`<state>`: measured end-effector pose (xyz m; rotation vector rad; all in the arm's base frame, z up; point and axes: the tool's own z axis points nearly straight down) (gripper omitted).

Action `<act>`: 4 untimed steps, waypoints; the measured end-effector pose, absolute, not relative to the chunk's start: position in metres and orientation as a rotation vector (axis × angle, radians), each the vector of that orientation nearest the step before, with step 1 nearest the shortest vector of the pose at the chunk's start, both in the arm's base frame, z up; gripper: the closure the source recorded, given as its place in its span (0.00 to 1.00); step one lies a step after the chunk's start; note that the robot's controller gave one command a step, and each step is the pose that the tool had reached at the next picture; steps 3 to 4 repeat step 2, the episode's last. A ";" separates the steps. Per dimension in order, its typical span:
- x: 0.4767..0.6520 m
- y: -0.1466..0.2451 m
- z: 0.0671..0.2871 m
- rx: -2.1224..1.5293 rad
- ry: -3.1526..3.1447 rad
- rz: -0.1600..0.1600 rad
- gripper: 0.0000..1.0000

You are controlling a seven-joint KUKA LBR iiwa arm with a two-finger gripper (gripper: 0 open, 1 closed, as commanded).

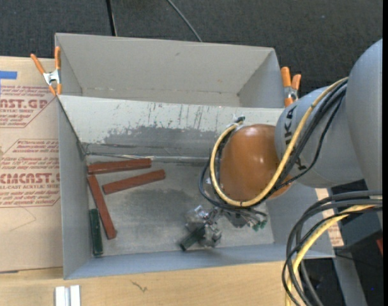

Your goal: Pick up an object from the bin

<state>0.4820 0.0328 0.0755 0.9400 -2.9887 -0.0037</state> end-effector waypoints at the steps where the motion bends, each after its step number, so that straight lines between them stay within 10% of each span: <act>1: 0.488 0.063 0.098 1.183 -2.920 0.003 1.00; 2: 0.508 0.068 0.201 1.088 -2.950 -0.001 1.00; 4: 0.508 0.068 0.201 1.088 -2.950 -0.001 1.00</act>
Offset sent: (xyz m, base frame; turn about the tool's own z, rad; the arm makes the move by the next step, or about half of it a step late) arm 0.0262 0.0340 0.1259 -0.0973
